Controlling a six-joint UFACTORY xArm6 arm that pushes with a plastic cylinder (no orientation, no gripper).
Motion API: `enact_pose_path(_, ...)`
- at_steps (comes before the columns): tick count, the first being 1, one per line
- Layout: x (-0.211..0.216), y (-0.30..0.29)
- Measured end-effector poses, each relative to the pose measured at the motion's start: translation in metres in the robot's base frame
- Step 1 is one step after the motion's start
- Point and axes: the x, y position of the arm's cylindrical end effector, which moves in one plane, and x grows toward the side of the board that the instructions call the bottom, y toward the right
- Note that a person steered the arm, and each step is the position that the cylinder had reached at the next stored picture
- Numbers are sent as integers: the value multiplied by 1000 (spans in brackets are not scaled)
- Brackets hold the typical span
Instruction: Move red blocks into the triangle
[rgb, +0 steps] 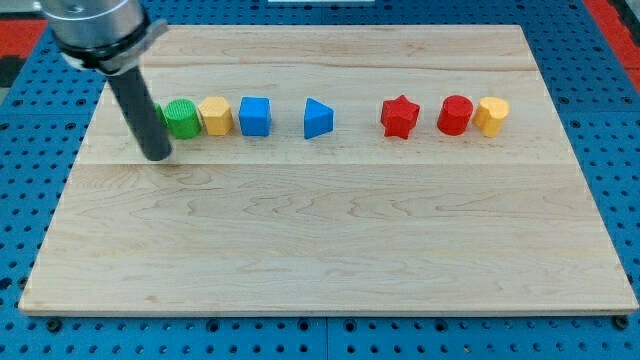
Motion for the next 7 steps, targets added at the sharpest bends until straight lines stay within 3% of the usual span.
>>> enact_pose_path(3,0,242)
enact_pose_path(5,-21,356)
enact_pose_path(6,-42,376)
enact_pose_path(7,-56,352)
